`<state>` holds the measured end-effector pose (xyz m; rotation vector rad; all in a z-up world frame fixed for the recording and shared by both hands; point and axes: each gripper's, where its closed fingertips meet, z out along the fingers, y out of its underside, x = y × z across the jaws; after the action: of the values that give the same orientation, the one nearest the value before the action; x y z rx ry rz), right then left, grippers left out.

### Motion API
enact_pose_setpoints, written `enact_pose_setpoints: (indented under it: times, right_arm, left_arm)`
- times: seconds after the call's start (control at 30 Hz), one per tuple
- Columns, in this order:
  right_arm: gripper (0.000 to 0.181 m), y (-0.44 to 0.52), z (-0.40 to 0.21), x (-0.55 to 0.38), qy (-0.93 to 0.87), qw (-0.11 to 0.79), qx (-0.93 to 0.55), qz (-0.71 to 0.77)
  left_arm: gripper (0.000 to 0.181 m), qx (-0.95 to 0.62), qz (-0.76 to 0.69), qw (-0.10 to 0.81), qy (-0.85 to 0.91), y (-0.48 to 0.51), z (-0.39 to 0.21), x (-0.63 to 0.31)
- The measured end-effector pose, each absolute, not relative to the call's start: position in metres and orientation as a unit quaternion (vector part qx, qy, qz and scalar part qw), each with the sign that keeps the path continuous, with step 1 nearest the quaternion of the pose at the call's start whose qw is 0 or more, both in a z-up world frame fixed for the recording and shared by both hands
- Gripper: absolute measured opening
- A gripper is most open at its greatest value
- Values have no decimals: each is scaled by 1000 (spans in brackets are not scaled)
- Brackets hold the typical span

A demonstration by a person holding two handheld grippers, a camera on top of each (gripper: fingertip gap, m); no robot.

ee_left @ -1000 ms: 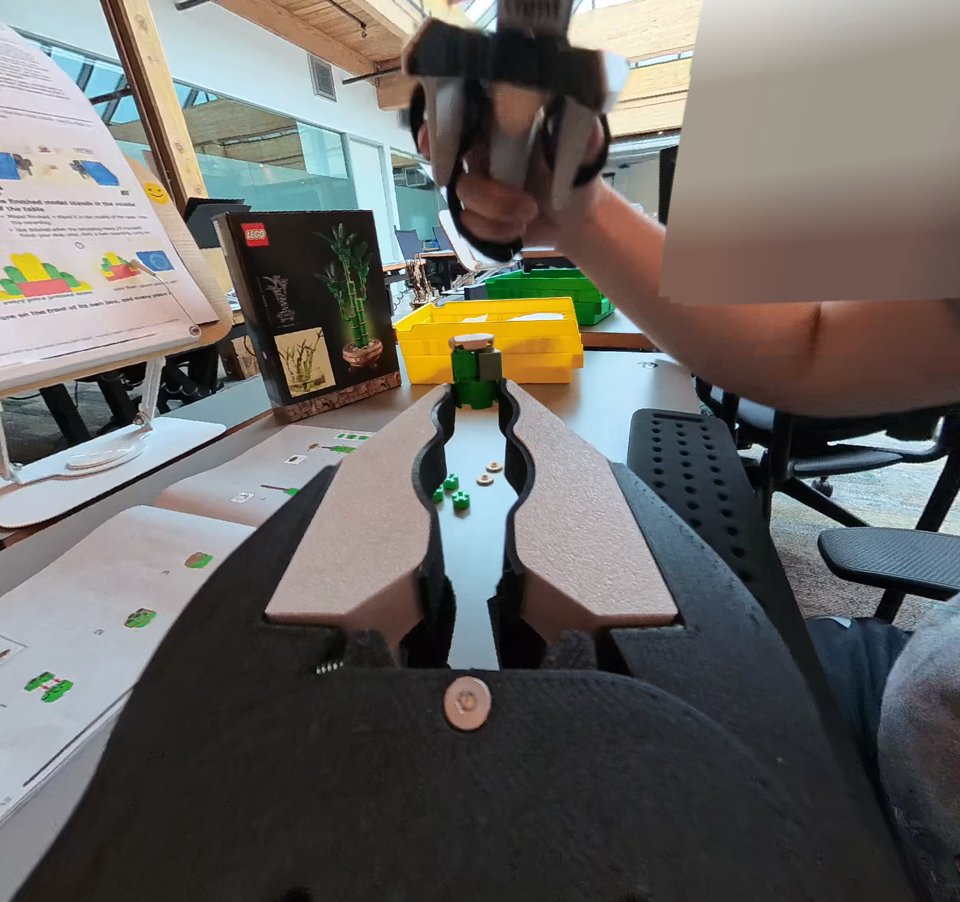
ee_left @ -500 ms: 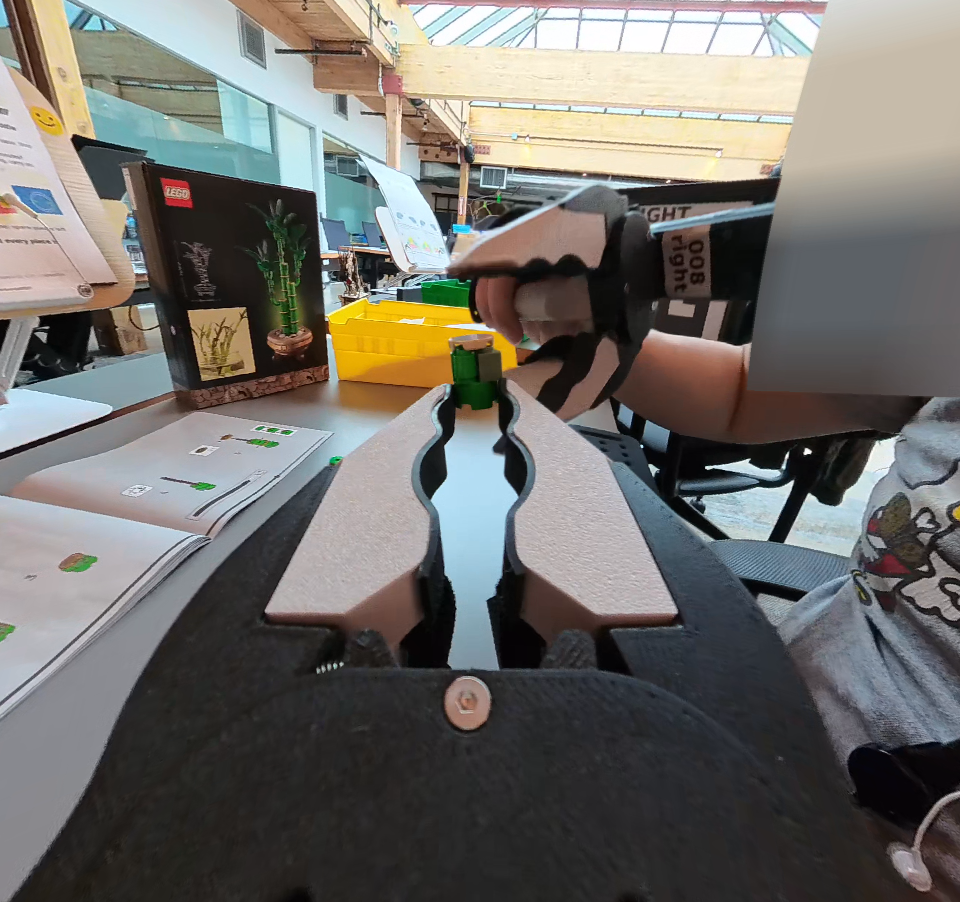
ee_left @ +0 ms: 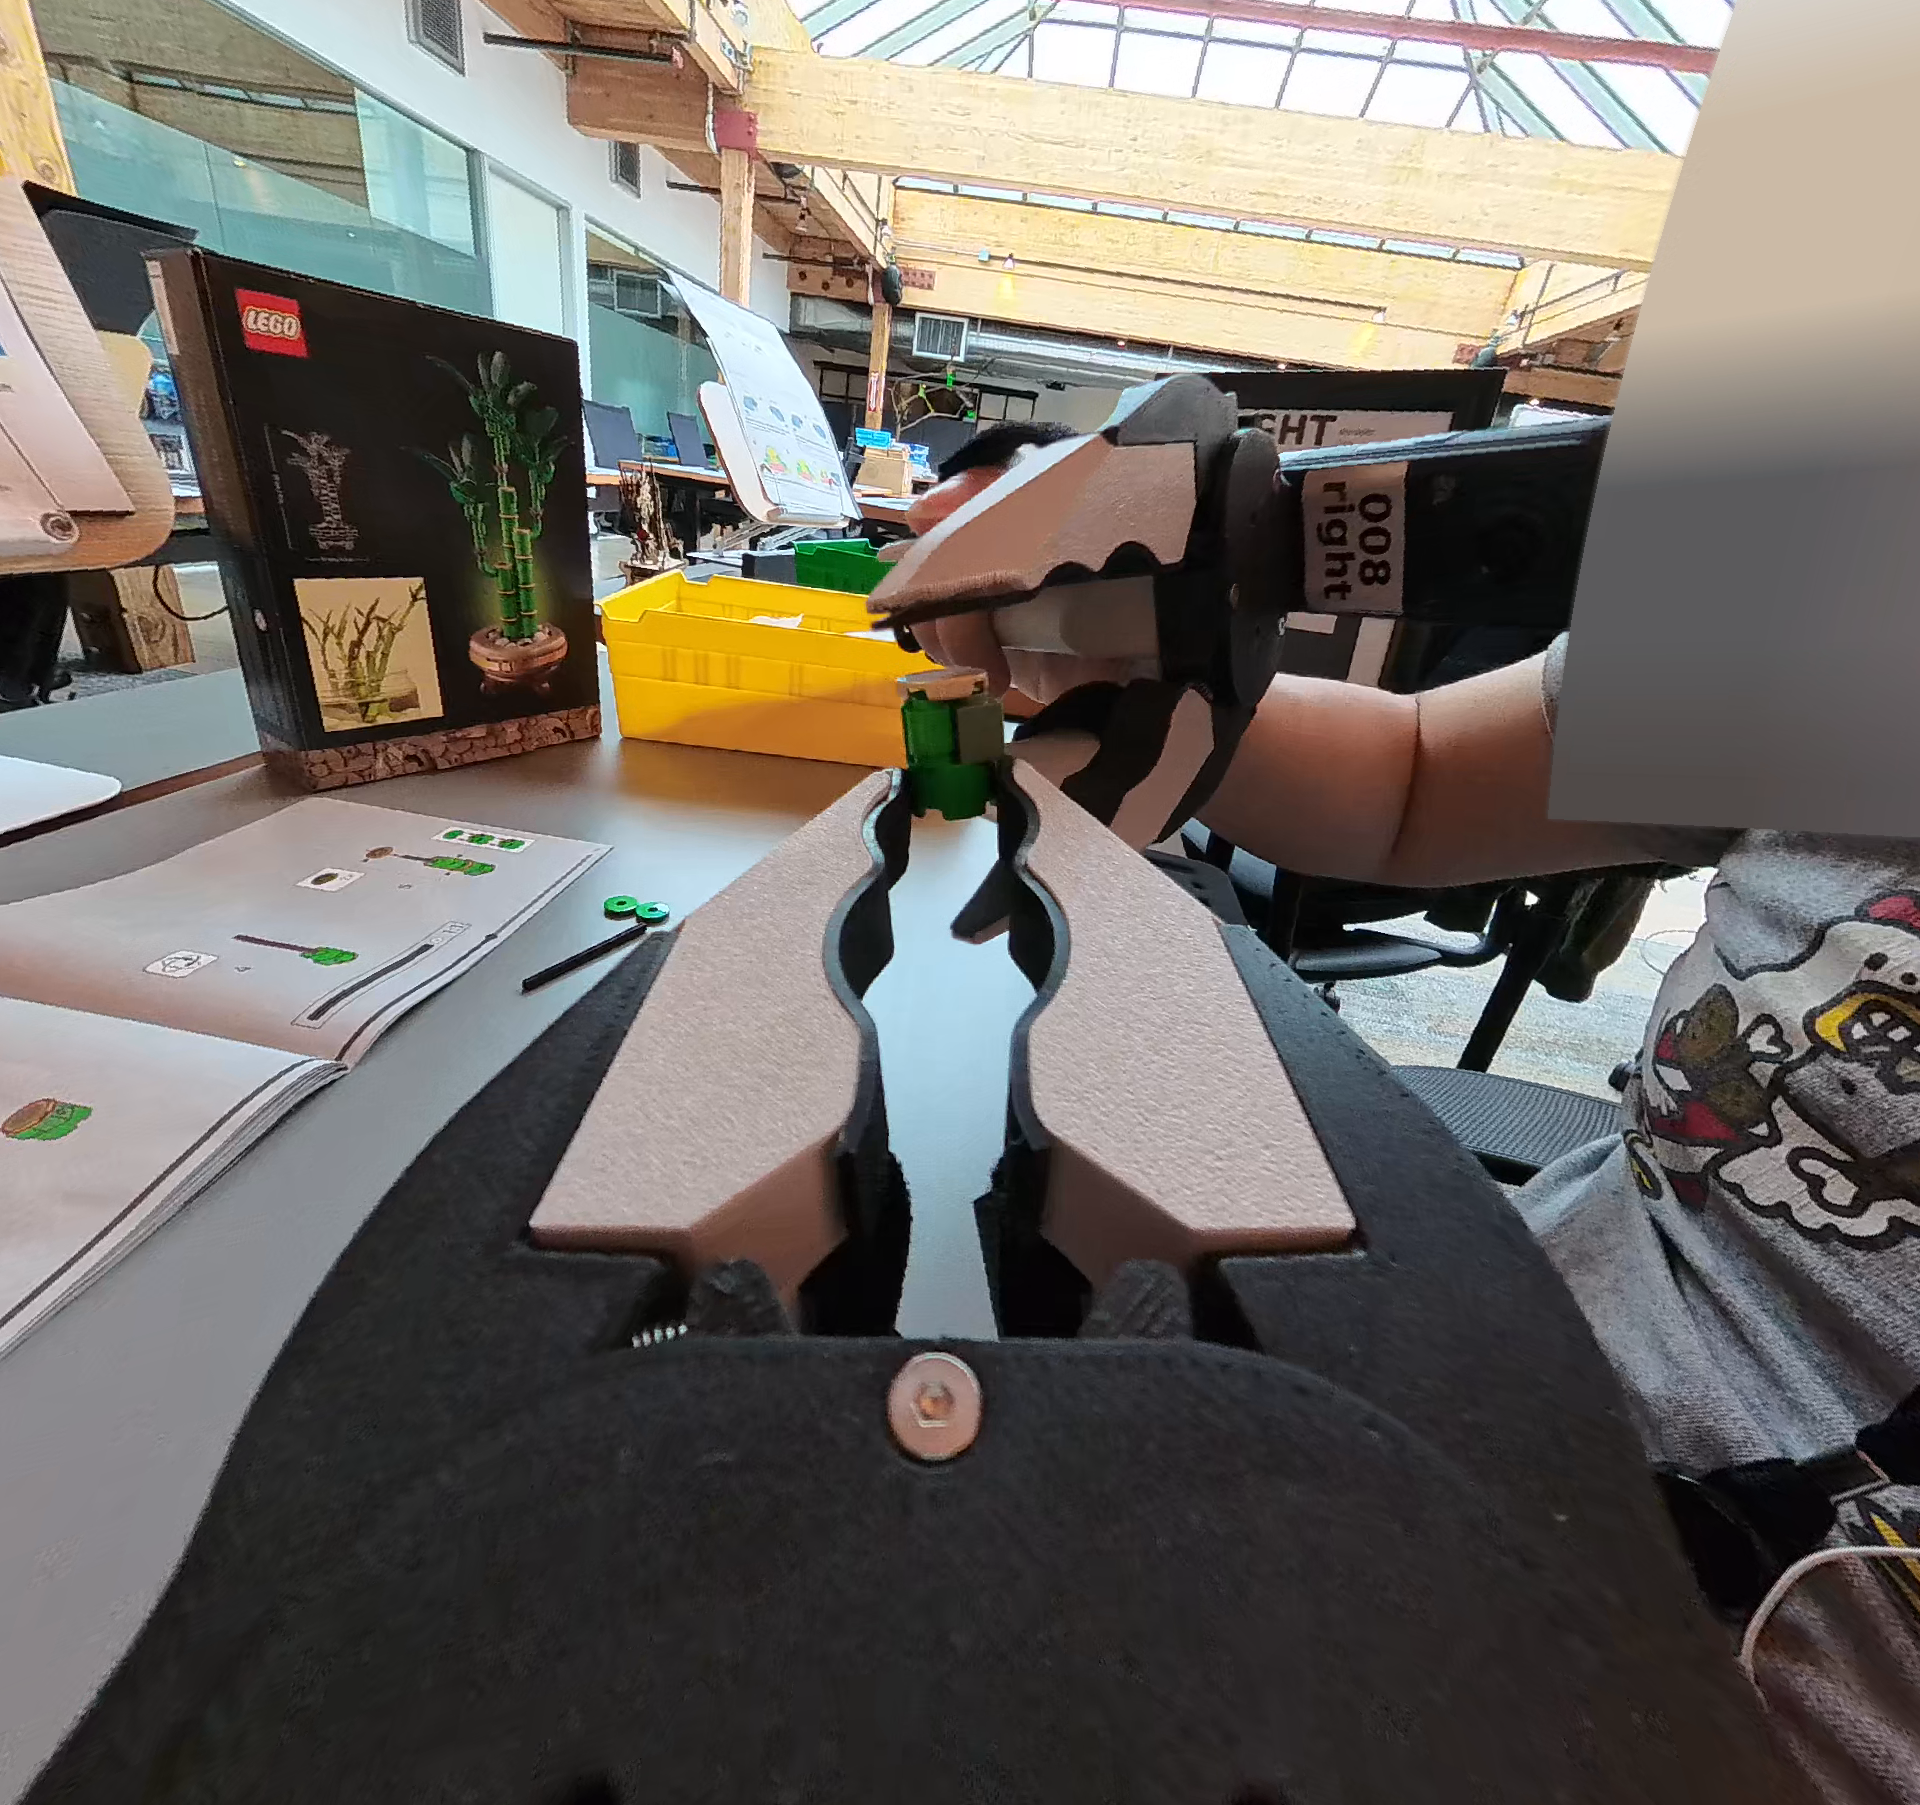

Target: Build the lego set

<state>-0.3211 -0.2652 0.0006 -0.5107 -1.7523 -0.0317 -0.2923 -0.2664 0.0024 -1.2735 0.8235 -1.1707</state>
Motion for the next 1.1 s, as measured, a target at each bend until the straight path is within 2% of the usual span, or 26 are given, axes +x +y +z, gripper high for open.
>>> enact_pose_setpoints:
  times: [0.23,0.87,1.03,1.1]
  right_arm:
    - [50,-266,-4,-320,-766,603,-221,-14]
    - [53,-266,-7,-319,-750,632,-197,-25]
    - [43,-263,-6,-319,-733,649,-202,-27]
    - [34,-262,-2,-319,-720,663,-204,-31]
  left_arm:
    - [14,-542,-500,577,351,-267,3,-293]
    - [14,-545,-523,556,348,-269,4,-293]
    - [13,-558,-519,546,348,-268,0,-292]
    - [13,-561,-520,542,349,-267,-1,-292]
